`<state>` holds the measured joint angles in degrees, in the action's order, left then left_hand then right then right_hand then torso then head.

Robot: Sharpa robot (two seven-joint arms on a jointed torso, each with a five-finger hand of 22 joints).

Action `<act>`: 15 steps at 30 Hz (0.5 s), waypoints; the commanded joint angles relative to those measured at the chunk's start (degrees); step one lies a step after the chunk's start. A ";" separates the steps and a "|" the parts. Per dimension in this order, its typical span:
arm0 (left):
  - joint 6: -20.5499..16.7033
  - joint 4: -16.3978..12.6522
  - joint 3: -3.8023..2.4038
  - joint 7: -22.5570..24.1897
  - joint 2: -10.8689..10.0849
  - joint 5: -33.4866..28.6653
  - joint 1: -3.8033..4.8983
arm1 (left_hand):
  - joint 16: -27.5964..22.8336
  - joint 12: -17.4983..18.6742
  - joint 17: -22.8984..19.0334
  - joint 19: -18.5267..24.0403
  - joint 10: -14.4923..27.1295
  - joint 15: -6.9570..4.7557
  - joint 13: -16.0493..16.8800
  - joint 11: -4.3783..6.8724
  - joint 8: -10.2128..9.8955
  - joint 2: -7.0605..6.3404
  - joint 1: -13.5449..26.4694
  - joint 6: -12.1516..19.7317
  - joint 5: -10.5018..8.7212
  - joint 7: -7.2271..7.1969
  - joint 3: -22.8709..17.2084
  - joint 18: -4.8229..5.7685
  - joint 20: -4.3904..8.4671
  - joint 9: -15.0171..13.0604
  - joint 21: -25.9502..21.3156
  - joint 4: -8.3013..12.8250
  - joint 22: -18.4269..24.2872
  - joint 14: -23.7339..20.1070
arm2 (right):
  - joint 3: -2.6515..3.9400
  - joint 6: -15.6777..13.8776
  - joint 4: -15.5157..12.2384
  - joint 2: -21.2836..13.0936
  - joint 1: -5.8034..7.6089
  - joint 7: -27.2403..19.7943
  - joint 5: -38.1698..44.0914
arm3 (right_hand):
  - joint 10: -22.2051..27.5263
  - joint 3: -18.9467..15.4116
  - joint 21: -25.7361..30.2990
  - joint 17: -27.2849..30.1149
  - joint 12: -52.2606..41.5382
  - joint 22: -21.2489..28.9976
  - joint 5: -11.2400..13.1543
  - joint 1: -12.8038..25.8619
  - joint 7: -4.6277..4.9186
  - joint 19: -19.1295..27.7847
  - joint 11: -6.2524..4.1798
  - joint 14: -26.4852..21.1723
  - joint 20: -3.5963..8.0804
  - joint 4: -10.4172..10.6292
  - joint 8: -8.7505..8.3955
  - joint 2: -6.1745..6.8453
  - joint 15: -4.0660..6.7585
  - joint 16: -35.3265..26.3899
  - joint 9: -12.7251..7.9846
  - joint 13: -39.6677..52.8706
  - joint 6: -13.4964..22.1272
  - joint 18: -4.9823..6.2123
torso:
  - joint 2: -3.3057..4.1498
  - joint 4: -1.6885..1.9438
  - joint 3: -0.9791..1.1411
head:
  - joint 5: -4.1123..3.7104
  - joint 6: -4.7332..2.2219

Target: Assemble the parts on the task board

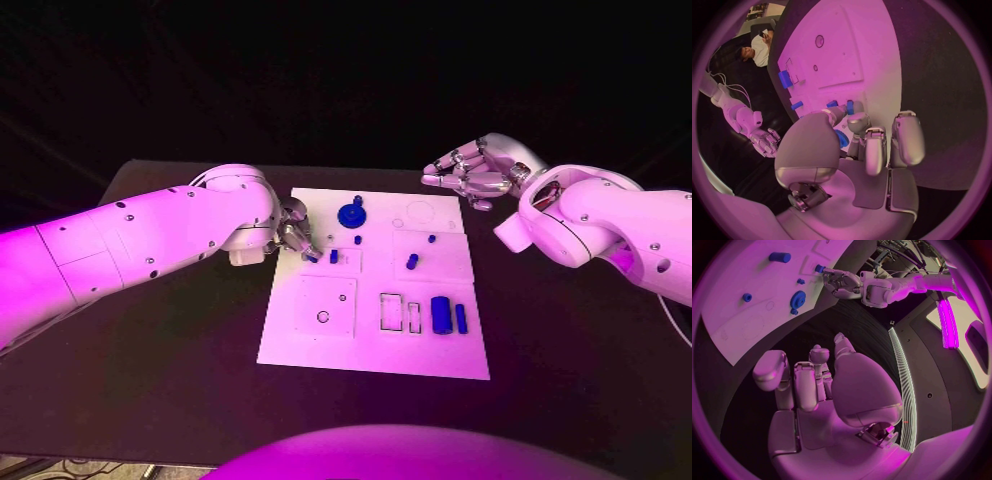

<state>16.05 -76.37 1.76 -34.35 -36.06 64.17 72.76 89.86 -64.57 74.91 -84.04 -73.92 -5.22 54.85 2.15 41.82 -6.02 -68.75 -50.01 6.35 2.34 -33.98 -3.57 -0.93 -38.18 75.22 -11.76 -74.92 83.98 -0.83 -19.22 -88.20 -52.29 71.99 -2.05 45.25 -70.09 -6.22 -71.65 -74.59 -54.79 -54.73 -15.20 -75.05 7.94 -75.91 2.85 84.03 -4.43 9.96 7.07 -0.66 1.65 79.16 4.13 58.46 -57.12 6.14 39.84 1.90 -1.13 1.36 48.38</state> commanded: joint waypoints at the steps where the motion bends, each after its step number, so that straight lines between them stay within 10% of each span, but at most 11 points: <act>1: 2.48 0.17 0.18 -0.68 0.65 -0.20 -0.26 | 0.14 -0.12 15.09 -1.66 -0.47 -0.22 -0.16 0.04 0.31 0.02 0.91 -0.37 0.05 -0.50 -7.06 0.09 0.13 0.06 0.19 6.43 -2.41 6.02 | 0.00 0.75 -0.06 0.07 -0.04 -0.15 0.12 | 0.10 -0.36 0.31 -0.06 -0.36 0.08 0.16 -0.23 -0.31 0.20 -0.14 2.81 0.17 -0.13 0.25 -0.08 0.04 -0.20 -0.05 -0.03 0.18 0.41 | 0.00 -0.01 0.04 | -0.03 0.11; 15: 4.00 1.13 0.23 -2.01 1.88 -0.19 -0.26 | 0.14 -0.96 15.09 -1.96 -1.62 -0.59 0.80 0.54 0.93 -0.43 4.14 -1.92 -0.13 -1.20 -5.39 0.27 0.39 0.30 0.93 5.82 -3.25 6.02 | 0.00 0.69 -0.31 -0.11 -0.04 -0.14 0.12 | 0.08 -0.59 0.31 -0.08 -0.37 0.06 0.15 -0.15 -0.31 0.17 -0.14 2.83 0.17 0.02 0.29 -0.19 0.04 -0.20 -0.06 -0.07 0.18 0.40 | 0.00 -0.03 0.05 | -0.16 0.41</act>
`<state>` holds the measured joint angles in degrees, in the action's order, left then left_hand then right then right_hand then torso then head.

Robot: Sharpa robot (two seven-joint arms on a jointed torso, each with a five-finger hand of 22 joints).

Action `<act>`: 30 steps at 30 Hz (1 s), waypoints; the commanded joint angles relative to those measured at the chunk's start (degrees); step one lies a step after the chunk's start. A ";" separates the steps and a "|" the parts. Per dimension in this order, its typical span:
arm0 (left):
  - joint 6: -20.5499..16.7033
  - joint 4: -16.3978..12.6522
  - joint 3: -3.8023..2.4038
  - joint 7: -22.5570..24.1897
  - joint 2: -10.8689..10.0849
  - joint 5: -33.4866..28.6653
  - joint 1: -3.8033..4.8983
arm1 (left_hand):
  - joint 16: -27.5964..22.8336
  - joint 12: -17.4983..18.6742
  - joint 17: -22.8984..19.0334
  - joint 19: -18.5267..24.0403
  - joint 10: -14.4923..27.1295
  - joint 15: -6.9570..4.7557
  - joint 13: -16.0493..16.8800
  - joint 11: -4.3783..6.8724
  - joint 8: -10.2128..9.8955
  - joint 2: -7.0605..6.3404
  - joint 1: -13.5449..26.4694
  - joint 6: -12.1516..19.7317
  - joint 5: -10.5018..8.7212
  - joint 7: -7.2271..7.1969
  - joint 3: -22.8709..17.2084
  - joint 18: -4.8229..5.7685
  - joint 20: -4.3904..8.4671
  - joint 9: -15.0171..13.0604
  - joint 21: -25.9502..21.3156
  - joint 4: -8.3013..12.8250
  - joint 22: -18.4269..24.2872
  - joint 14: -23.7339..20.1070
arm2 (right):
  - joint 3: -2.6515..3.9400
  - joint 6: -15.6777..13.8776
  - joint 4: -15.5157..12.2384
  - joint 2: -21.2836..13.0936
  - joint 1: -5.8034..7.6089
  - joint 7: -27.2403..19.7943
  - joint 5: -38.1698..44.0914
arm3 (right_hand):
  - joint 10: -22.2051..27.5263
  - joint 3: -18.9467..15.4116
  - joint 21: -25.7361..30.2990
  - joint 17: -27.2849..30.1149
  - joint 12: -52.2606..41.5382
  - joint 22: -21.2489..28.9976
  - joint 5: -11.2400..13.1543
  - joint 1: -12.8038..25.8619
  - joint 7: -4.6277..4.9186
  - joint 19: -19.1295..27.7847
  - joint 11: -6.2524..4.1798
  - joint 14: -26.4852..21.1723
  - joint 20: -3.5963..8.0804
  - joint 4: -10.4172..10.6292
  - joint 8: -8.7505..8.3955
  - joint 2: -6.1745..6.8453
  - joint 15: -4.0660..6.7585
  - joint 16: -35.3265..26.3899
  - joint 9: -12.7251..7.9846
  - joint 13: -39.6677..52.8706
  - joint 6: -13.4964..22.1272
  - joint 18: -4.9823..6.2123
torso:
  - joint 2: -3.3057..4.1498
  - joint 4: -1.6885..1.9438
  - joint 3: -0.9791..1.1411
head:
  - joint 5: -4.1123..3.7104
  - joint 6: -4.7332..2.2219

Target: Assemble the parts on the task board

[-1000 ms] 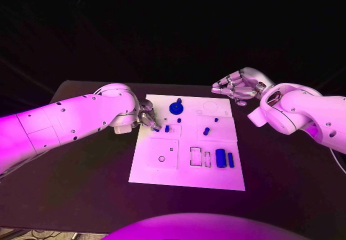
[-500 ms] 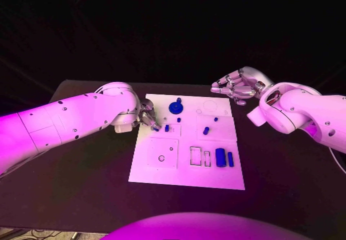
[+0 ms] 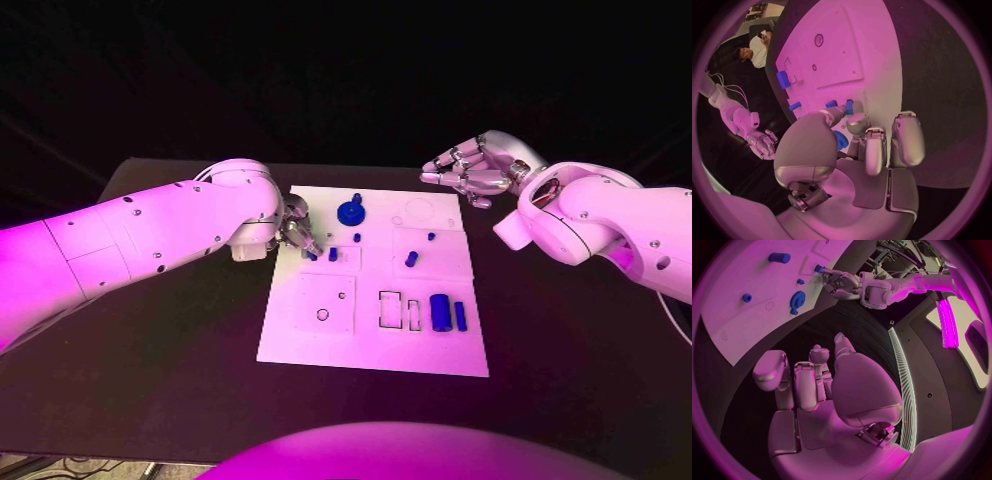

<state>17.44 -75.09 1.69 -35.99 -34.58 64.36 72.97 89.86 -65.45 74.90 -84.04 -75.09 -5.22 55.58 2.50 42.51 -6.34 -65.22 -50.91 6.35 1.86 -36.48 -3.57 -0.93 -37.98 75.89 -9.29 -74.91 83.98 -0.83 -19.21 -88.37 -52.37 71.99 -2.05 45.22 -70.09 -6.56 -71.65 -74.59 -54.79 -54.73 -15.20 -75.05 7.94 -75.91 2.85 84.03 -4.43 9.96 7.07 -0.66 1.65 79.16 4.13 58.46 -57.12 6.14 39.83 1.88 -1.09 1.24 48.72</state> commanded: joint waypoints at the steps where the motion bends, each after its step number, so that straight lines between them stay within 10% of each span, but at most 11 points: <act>1: 2.69 -0.14 0.31 -0.39 0.44 -0.32 -0.47 | 0.14 -0.12 15.10 -1.98 -0.52 -0.63 0.11 0.23 0.24 -0.24 0.90 -1.13 -0.14 -0.77 -2.63 0.28 0.42 0.15 0.30 3.31 -3.30 6.02 | 0.00 0.68 -0.16 -0.05 -0.04 -0.14 0.15 | 0.08 -0.25 0.31 -0.08 -0.37 0.07 0.15 -0.15 -0.31 0.17 -0.14 2.83 0.17 0.01 0.29 -0.19 0.04 -0.20 -0.06 -0.07 0.18 0.40 | -0.01 -0.01 0.02 | -0.07 0.11; 30: 1.61 0.01 0.30 -0.73 0.71 1.39 -0.47 | 0.14 -1.07 15.10 -2.73 -2.45 -1.11 1.55 0.90 -0.42 -1.28 7.00 -4.34 -0.08 -1.61 6.38 0.79 0.90 2.14 2.36 0.45 -5.51 6.02 | 0.00 -0.15 -0.32 -0.13 -0.03 -0.63 0.08 | 0.01 -0.87 0.34 -0.12 -0.47 0.08 -0.31 0.35 -0.31 0.14 -0.12 2.85 0.17 0.58 0.33 -0.46 0.03 -0.22 -0.08 -0.09 0.23 0.40 | -0.02 0.05 -0.07 | -0.16 0.45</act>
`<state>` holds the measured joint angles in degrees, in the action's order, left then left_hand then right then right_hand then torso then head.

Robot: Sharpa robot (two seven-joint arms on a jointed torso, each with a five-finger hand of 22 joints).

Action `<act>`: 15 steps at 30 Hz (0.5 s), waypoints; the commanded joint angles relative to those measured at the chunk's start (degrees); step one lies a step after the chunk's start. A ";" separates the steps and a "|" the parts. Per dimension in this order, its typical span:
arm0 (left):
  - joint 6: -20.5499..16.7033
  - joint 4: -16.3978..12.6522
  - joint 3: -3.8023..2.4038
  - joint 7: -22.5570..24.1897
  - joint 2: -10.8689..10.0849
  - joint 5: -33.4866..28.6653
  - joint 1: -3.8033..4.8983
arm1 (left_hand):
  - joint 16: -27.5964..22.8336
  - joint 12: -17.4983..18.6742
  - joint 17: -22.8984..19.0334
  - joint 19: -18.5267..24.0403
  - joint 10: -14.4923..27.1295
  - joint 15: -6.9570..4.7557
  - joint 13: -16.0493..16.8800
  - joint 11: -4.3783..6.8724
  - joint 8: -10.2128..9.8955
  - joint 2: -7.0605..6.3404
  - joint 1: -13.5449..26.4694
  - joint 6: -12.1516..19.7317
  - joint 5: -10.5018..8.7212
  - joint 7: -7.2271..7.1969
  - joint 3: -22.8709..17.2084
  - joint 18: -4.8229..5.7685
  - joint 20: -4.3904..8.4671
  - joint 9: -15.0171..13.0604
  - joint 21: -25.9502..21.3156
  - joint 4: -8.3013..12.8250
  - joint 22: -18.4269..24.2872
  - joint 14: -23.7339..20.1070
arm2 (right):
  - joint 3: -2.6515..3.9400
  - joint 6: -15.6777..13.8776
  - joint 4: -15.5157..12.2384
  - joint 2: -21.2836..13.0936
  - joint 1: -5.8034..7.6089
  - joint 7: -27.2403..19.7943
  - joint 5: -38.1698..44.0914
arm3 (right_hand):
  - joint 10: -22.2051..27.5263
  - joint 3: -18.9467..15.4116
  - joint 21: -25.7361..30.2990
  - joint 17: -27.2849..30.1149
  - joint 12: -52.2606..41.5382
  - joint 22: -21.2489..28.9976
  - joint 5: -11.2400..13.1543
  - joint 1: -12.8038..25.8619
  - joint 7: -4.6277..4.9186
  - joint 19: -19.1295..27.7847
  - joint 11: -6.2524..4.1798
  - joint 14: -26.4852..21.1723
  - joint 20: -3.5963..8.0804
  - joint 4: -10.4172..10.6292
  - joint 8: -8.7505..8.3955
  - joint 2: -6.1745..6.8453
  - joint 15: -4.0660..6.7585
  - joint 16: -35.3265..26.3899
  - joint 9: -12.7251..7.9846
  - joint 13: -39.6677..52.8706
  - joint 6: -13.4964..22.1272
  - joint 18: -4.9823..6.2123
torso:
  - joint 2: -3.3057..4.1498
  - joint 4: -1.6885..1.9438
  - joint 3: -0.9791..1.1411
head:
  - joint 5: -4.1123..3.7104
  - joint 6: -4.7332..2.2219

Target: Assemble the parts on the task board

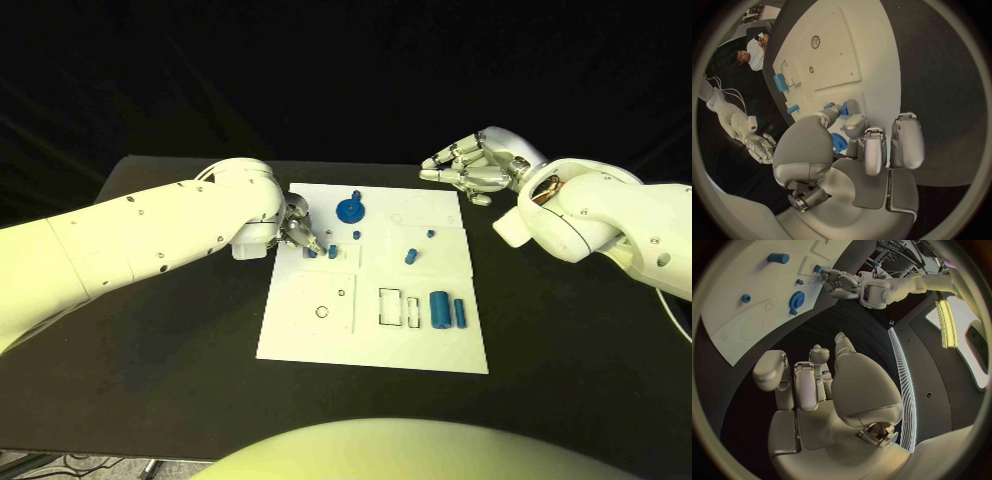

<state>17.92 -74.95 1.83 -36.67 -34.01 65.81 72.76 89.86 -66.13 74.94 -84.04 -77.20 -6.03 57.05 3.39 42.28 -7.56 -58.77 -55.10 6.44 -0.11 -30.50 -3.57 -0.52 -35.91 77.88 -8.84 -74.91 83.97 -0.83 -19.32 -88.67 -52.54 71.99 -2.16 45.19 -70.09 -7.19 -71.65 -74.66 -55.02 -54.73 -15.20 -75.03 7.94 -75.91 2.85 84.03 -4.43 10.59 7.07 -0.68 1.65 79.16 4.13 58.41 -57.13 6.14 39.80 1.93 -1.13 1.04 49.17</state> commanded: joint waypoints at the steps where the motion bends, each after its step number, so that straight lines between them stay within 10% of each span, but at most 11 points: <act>1: 1.01 -0.13 0.15 -0.05 0.13 -0.05 -0.26 | 0.14 -0.36 15.06 -2.73 -0.34 -0.30 0.05 0.01 -0.20 -0.08 0.67 -0.18 -0.16 0.36 0.59 0.80 0.49 0.12 0.38 -0.11 -5.54 6.03 | 0.00 -0.05 -0.02 0.04 -0.03 -0.51 0.11 | 0.03 -0.25 0.34 0.00 -0.21 0.08 -0.33 0.34 -0.31 0.14 -0.12 2.84 0.17 -0.04 0.33 -0.46 0.03 -0.25 -0.08 -0.08 0.23 0.40 | 0.01 0.00 -0.03 | 0.04 0.00; 13: -4.12 -0.71 -0.45 0.56 -1.46 -0.41 -0.17 | 0.14 -0.16 15.06 -2.75 -0.46 -0.28 -0.04 -0.05 -0.41 -0.76 4.22 -0.84 -0.27 0.46 7.29 0.79 0.50 0.75 0.28 -4.11 -5.71 6.03 | 0.00 0.07 0.22 0.13 -0.03 -0.44 0.08 | 0.06 -0.29 0.36 0.04 -0.18 0.10 -0.41 0.37 -0.31 0.14 -0.12 2.84 0.17 0.01 0.34 -0.50 0.03 -0.28 -0.08 -0.12 0.23 0.40 | -0.01 -0.09 -0.05 | -0.08 -0.29; 15: -6.06 -0.85 -0.79 1.34 -1.90 -1.47 -0.03 | 0.14 3.40 15.06 -2.15 1.89 -0.20 -4.51 -0.30 -0.96 -0.86 4.22 0.36 -0.18 0.84 9.05 0.34 0.46 0.99 -1.85 -4.87 -4.12 6.03 | 0.00 0.09 0.26 0.13 -0.04 -0.41 0.08 | 0.06 -0.29 0.36 0.04 -0.18 0.10 -0.41 0.37 -0.31 0.14 -0.12 2.84 0.17 0.01 0.34 -0.50 0.03 -0.28 -0.08 -0.12 0.23 0.40 | -0.04 -0.02 -0.03 | -0.17 -0.26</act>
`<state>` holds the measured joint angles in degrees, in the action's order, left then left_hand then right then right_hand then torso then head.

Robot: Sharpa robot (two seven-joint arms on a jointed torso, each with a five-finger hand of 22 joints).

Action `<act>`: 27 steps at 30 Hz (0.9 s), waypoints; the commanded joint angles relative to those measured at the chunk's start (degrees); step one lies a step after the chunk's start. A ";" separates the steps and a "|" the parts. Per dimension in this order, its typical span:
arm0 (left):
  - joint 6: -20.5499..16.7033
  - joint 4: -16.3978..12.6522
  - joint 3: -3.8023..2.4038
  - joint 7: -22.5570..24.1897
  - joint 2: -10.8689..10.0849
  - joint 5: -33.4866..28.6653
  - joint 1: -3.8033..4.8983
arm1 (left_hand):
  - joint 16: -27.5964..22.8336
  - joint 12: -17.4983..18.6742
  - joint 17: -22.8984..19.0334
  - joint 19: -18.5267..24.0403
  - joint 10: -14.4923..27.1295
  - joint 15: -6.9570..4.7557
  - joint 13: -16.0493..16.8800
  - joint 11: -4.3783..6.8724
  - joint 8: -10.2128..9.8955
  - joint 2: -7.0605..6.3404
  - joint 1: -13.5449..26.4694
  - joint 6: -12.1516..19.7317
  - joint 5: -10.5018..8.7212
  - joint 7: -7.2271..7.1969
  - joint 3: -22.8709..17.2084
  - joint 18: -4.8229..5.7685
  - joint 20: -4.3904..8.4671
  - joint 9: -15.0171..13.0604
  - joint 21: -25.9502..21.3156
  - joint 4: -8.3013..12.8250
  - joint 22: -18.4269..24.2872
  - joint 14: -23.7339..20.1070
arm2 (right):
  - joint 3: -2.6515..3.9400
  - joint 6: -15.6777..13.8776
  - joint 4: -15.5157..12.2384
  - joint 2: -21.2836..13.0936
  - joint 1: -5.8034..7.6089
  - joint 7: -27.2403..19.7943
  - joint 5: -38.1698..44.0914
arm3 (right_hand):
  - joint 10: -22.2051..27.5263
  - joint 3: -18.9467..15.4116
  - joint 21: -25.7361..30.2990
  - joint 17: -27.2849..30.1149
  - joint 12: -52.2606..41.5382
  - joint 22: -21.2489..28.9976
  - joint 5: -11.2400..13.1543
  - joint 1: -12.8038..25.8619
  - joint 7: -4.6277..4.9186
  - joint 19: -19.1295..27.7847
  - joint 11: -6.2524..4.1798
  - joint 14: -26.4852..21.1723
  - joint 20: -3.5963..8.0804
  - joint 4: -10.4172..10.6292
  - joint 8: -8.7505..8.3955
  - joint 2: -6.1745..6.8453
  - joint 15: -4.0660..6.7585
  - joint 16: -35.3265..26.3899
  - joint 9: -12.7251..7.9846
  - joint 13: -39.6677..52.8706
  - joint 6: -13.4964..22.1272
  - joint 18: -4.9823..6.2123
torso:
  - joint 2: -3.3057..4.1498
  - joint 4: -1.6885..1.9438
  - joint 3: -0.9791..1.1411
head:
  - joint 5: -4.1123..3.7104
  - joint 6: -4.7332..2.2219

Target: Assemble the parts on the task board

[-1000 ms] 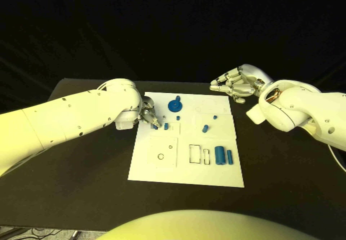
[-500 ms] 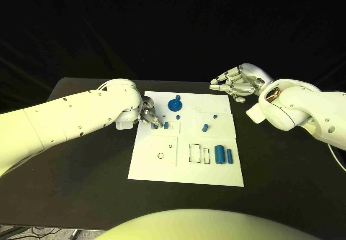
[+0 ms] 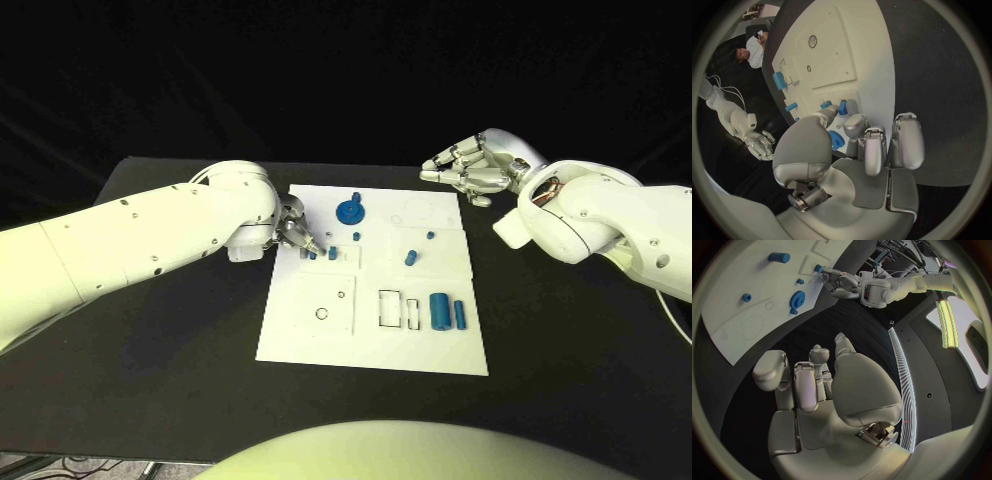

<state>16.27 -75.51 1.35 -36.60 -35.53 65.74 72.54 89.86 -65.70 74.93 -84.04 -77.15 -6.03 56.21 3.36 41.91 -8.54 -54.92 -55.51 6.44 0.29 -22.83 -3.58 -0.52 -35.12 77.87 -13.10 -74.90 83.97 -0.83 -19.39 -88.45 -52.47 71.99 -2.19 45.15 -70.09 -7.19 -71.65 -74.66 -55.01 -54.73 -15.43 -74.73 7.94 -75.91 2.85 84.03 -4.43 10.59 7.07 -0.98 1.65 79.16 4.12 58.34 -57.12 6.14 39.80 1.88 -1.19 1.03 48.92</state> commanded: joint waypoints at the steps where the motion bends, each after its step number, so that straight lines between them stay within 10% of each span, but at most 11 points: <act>1: -5.39 -0.37 -0.45 1.65 -0.60 -2.10 0.30 | -0.09 6.59 14.72 -1.46 4.30 0.01 -8.11 -0.61 -1.06 0.24 0.03 1.85 -0.10 0.82 2.30 -0.13 0.34 0.39 -4.15 -1.05 -2.39 5.94 | 0.00 0.16 0.06 0.06 -0.04 -0.37 0.12 | 0.06 -0.30 0.36 0.03 -0.18 0.09 -0.18 0.08 -0.31 0.14 -0.12 2.84 0.17 0.01 0.34 -0.20 0.03 -0.28 -0.07 -0.04 0.23 0.40 | -0.05 0.08 0.03 | -0.23 0.00; 3: -7.02 -0.61 -0.78 2.32 -1.04 -3.59 0.52 | -1.01 13.61 13.31 -0.54 9.27 0.59 -16.49 -1.48 -2.43 0.17 -0.86 4.35 -0.06 1.84 4.12 -0.70 -0.06 1.16 -7.24 -2.04 -0.14 5.55 | 0.00 0.15 0.09 0.07 -0.04 -0.37 0.12 | 0.06 -0.31 0.36 0.04 -0.18 0.10 -0.20 0.09 -0.31 0.14 -0.12 2.84 0.17 0.03 0.34 -0.21 0.03 -0.29 -0.07 -0.05 0.23 0.40 | -0.05 0.07 0.02 | -0.28 -0.05; 10: -12.66 -1.77 -1.62 6.05 -2.51 -9.35 1.37 | -5.45 17.34 7.21 2.57 13.33 2.13 -20.93 -3.33 -4.36 1.18 -3.25 7.45 -0.01 3.68 12.08 -2.73 -1.44 3.90 -18.59 -3.48 7.87 3.75 | 0.00 0.14 0.21 0.09 -0.06 -0.36 0.08 | 0.07 -0.39 0.37 0.05 -0.17 0.12 -0.28 0.14 -0.31 0.15 -0.12 2.83 0.17 0.10 0.35 -0.24 0.03 -0.30 -0.08 -0.07 0.24 0.41 | -0.03 0.05 0.03 | -0.26 -0.19; 14: -15.60 -1.48 -1.73 10.56 -2.74 -14.09 1.63 | -22.68 21.94 -13.07 12.49 21.22 4.73 -24.07 -6.42 -7.48 1.87 -4.06 12.91 0.06 6.89 17.32 -6.09 -3.68 6.64 -44.36 -3.71 25.97 -5.75 | -0.01 0.11 0.22 0.07 -0.07 -0.35 0.03 | 0.09 -0.44 0.39 0.07 -0.14 0.15 -0.37 0.17 -0.31 0.16 -0.12 2.83 0.17 0.14 0.35 -0.26 0.03 -0.32 -0.08 -0.11 0.25 0.41 | -0.03 0.12 0.09 | -0.39 -0.34; 16: -16.52 -1.12 -1.57 12.65 -2.52 -14.76 1.66 | -38.26 24.74 -28.79 17.06 25.76 6.53 -26.09 -8.09 -8.91 2.27 -6.34 15.20 0.07 8.69 19.22 -5.77 -5.18 8.16 -49.77 -3.34 29.29 -16.59 | -0.01 0.09 0.23 0.08 -0.07 -0.35 0.01 | 0.09 -0.44 0.39 0.07 -0.14 0.15 -0.37 0.17 -0.31 0.16 -0.12 2.83 0.17 0.14 0.35 -0.26 0.03 -0.32 -0.08 -0.11 0.25 0.41 | -0.03 0.09 0.06 | -0.42 -0.45; 18: -17.18 -0.90 -1.34 14.09 -2.30 -14.43 1.64 | -41.43 25.93 -31.13 18.98 27.39 7.57 -27.31 -8.88 -9.41 2.69 -9.19 15.74 0.01 9.22 19.58 -6.00 -5.76 9.08 -52.68 -3.12 31.35 -19.27 | -0.01 0.08 0.24 0.08 -0.08 -0.35 0.01 | 0.09 -0.44 0.39 0.07 -0.14 0.15 -0.37 0.17 -0.31 0.16 -0.12 2.83 0.17 0.14 0.35 -0.26 0.03 -0.32 -0.08 -0.11 0.25 0.41 | -0.05 0.11 0.06 | -0.51 -0.63; 23: -20.58 0.05 -0.07 24.70 -0.63 -7.30 0.69 | -45.73 29.92 -35.30 19.84 29.72 7.95 -31.92 -9.39 -12.06 5.31 -25.56 15.58 0.21 9.44 13.88 -6.81 -7.10 12.96 -57.80 3.49 35.93 -21.40 | -0.02 0.12 0.33 0.09 -0.11 -0.43 -0.05 | 0.09 -0.51 0.40 0.06 -0.15 0.16 -0.48 0.21 -0.31 0.16 -0.12 2.83 0.17 0.20 0.36 -0.29 0.03 -0.32 -0.08 -0.11 0.25 0.41 | 0.00 0.08 -0.01 | -0.84 -1.16; 27: -23.93 0.24 0.64 31.48 0.80 5.37 -0.60 | -47.69 35.70 -38.27 18.70 27.60 7.78 -38.38 -9.29 -16.69 3.09 -31.60 11.77 -0.33 9.22 9.85 -7.01 -6.30 18.06 -58.69 6.86 37.17 -20.89 | -0.02 0.19 0.47 0.16 -0.16 -0.47 -0.07 | 0.08 -0.57 0.37 0.03 -0.17 0.09 -0.68 0.12 -0.32 0.12 -0.14 2.84 0.17 0.19 0.37 -0.32 0.03 -0.31 -0.08 -0.11 0.26 0.40 | 0.09 -0.05 -0.06 | -1.07 -1.51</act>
<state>-3.01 -75.26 2.05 -14.89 -34.94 60.75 72.02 42.16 -30.09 36.72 -65.14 -49.33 1.71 17.97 -6.09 25.28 -5.41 -86.20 -43.52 6.24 9.41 -12.59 -9.97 -6.76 -17.18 19.39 -6.22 -37.76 62.73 -0.85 -19.39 -88.01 -52.39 71.90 -2.19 45.04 -70.09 -7.35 -71.44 -74.64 -55.01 -54.67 -15.76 -74.73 7.94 -75.91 2.85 84.03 -4.43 10.75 7.07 -0.97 1.65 79.16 4.13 58.28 -57.13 6.15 39.79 1.94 -1.20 0.08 47.62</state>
